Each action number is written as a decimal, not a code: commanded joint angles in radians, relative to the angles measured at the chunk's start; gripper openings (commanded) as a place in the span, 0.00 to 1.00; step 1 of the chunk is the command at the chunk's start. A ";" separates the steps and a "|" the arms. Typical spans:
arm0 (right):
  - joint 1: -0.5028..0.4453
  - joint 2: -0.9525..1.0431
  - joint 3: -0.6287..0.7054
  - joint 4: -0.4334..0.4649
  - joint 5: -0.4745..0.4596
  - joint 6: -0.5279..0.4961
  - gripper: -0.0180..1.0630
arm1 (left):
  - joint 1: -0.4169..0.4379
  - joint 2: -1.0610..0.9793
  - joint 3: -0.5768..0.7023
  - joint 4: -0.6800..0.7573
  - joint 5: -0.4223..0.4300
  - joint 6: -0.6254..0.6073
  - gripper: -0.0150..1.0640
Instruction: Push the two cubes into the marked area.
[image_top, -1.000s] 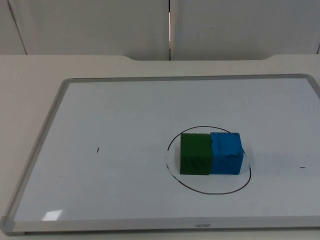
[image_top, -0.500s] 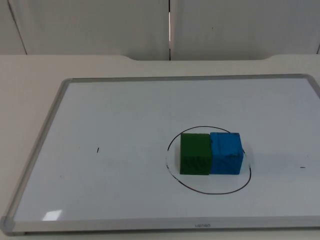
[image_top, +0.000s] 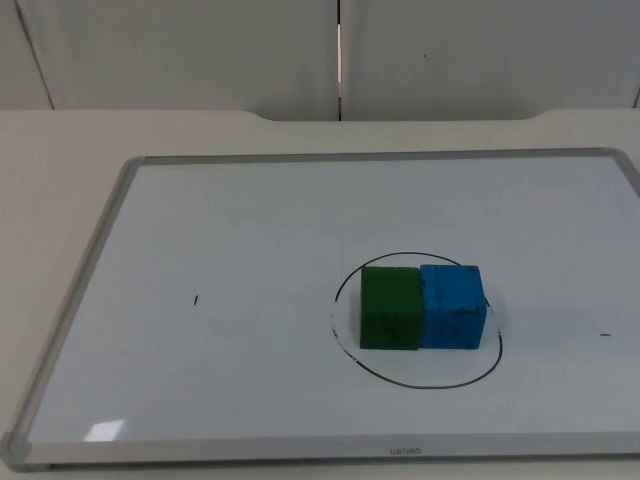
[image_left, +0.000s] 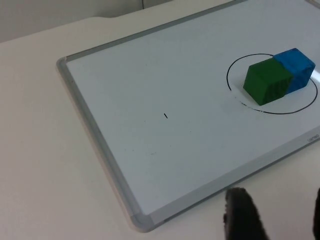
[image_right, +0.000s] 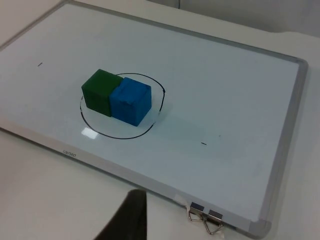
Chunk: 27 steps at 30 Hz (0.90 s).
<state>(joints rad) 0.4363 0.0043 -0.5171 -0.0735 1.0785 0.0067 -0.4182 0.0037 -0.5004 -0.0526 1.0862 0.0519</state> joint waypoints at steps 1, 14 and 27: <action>0.003 -0.004 0.003 -0.002 0.000 0.000 0.99 | 0.002 -0.004 0.006 0.004 -0.011 -0.010 0.50; 0.003 -0.004 0.003 -0.002 0.000 0.000 0.99 | 0.002 -0.004 0.006 0.007 -0.011 -0.013 0.75; 0.003 -0.004 0.003 -0.002 0.000 0.000 0.99 | 0.002 -0.004 0.006 0.009 -0.011 -0.017 0.99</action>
<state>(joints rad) 0.4363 0.0043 -0.5171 -0.0735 1.0785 0.0067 -0.4182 0.0037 -0.5004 -0.0489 1.0862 0.0441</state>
